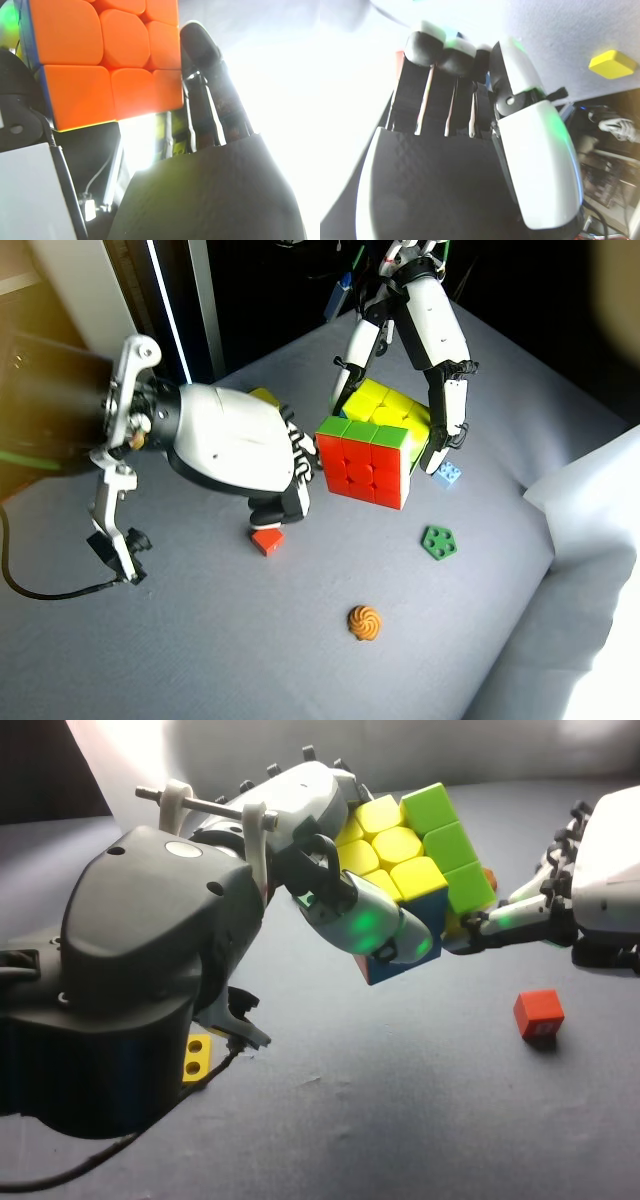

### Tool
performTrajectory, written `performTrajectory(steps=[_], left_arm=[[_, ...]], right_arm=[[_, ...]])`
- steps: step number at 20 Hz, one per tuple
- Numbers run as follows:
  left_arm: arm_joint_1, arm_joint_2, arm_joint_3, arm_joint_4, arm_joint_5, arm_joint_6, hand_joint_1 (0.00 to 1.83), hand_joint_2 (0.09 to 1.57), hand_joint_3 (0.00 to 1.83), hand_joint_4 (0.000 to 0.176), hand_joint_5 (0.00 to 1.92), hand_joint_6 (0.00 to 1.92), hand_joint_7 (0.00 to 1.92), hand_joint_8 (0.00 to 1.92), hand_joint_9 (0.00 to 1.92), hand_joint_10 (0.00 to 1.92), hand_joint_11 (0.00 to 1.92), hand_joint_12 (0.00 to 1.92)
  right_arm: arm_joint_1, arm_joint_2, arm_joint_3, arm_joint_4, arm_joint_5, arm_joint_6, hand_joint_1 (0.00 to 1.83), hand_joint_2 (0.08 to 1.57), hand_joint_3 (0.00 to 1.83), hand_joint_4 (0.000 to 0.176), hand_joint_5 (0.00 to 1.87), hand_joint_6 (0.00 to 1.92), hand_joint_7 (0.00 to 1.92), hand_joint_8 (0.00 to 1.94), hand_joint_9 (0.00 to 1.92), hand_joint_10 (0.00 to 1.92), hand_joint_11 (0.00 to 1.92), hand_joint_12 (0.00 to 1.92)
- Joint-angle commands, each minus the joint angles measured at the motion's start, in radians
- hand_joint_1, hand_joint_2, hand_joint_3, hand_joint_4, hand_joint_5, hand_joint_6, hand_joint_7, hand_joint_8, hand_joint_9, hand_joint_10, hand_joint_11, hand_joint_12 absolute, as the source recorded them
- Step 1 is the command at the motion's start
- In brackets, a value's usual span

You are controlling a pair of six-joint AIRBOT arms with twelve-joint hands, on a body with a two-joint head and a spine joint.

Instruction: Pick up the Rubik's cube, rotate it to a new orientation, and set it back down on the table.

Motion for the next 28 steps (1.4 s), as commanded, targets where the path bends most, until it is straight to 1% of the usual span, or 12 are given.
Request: performTrajectory(steps=[1, 5, 9, 10, 11, 13, 15, 16, 17, 18, 20, 28], left_arm=[[-0.015, -0.002, -0.009, 0.072, 0.03, -0.009, 1.34, 1.2, 0.0, 0.0, 0.85, 1.16, 0.79, 1.25, 0.71, 1.48, 0.52, 1.47], [-0.015, -0.002, -0.01, 0.072, 0.03, -0.008, 1.34, 1.21, 0.0, 0.0, 0.87, 1.07, 0.74, 1.33, 0.67, 1.56, 0.5, 1.58], [-0.015, -0.002, -0.01, 0.072, 0.03, -0.008, 1.35, 1.19, 0.0, 0.0, 0.86, 1.13, 0.78, 1.24, 0.73, 1.49, 0.57, 1.46], [-0.015, -0.002, -0.01, 0.072, 0.03, -0.008, 1.35, 1.19, 0.0, 0.0, 0.87, 1.12, 0.78, 1.25, 0.73, 1.49, 0.57, 1.45], [-0.015, -0.002, -0.011, 0.072, 0.03, -0.008, 1.35, 1.19, 0.0, 0.0, 0.87, 1.12, 0.78, 1.25, 0.72, 1.49, 0.54, 1.46], [-0.015, -0.002, -0.012, 0.072, 0.03, -0.007, 1.35, 1.19, 0.0, 0.0, 0.85, 1.15, 0.8, 1.21, 0.74, 1.47, 0.57, 1.42], [-0.015, -0.002, -0.012, 0.072, 0.03, -0.004, 1.35, 1.19, 0.0, 0.0, 0.86, 1.12, 0.79, 1.23, 0.74, 1.48, 0.55, 1.44], [-0.015, -0.002, -0.012, 0.072, 0.03, -0.004, 1.35, 1.19, 0.0, 0.0, 0.87, 1.11, 0.79, 1.24, 0.73, 1.48, 0.52, 1.44], [-0.015, -0.002, -0.012, 0.072, 0.03, -0.004, 1.35, 1.18, 0.0, 0.0, 0.88, 1.08, 0.81, 1.22, 0.75, 1.45, 0.53, 1.43], [-0.015, -0.001, -0.012, 0.072, 0.03, -0.004, 1.35, 1.18, 0.0, 0.0, 0.9, 1.04, 0.8, 1.23, 0.74, 1.46, 0.55, 1.44], [-0.015, -0.001, -0.013, 0.072, 0.03, -0.004, 1.36, 1.17, 0.0, 0.0, 0.9, 1.04, 0.83, 1.19, 0.78, 1.42, 0.61, 1.4], [-0.001, -0.001, -0.017, 0.092, 0.031, -0.003, 1.35, 1.19, 0.0, 0.0, 0.87, 1.09, 0.78, 1.26, 0.72, 1.51, 0.51, 1.52]], right_arm=[[0.03, 0.004, -0.003, 0.062, -0.01, -0.011, 1.28, 1.31, 0.01, 0.0, 0.24, 0.01, 0.63, 1.64, 0.86, 1.92, 0.83, 1.92], [0.087, 0.02, -0.007, 0.062, -0.015, -0.019, 1.28, 1.29, 0.01, 0.0, 0.27, 0.01, 0.66, 1.61, 0.9, 1.92, 0.89, 1.92], [0.095, 0.022, -0.007, 0.062, -0.018, -0.027, 1.29, 1.28, 0.0, 0.0, 0.27, 0.01, 0.67, 1.58, 0.89, 1.92, 0.85, 1.92], [0.1, 0.022, -0.007, 0.062, -0.018, -0.027, 1.24, 1.29, 0.0, 0.0, 0.26, 0.0, 0.79, 1.8, 0.9, 1.92, 0.88, 1.92], [0.105, 0.023, -0.007, 0.062, -0.018, -0.028, 1.28, 1.29, 0.0, 0.0, 0.25, 0.0, 0.68, 1.65, 0.88, 1.92, 0.85, 1.92], [0.116, 0.027, -0.007, 0.062, -0.018, -0.038, 1.29, 1.29, 0.0, 0.0, 0.27, 0.01, 0.65, 1.61, 0.88, 1.92, 0.87, 1.92], [0.125, 0.03, -0.007, 0.062, -0.018, -0.046, 1.23, 1.3, 0.0, 0.0, 0.29, 0.0, 0.78, 1.92, 0.91, 1.92, 0.92, 1.92], [0.136, 0.034, -0.007, 0.062, -0.018, -0.047, 1.27, 1.3, 0.0, 0.0, 0.29, 0.0, 0.67, 1.69, 0.9, 1.92, 0.89, 1.92], [0.148, 0.038, -0.007, 0.062, -0.015, -0.047, 1.27, 1.31, 0.01, 0.0, 0.28, 0.0, 0.64, 1.66, 0.89, 1.92, 0.87, 1.92], [0.162, 0.043, -0.007, 0.062, -0.009, -0.046, 1.23, 1.28, 0.0, 0.0, 0.3, 0.0, 0.78, 1.84, 0.91, 1.92, 0.91, 1.92], [0.191, 0.061, -0.008, 0.062, 0.024, -0.046, 1.29, 1.28, 0.01, 0.0, 0.28, 0.01, 0.68, 1.59, 0.88, 1.92, 0.85, 1.92], [0.246, 0.132, -0.008, 0.05, 0.076, -0.046, 1.28, 1.3, 0.01, 0.0, 0.31, 0.0, 0.64, 1.64, 0.88, 1.92, 0.85, 1.92]])
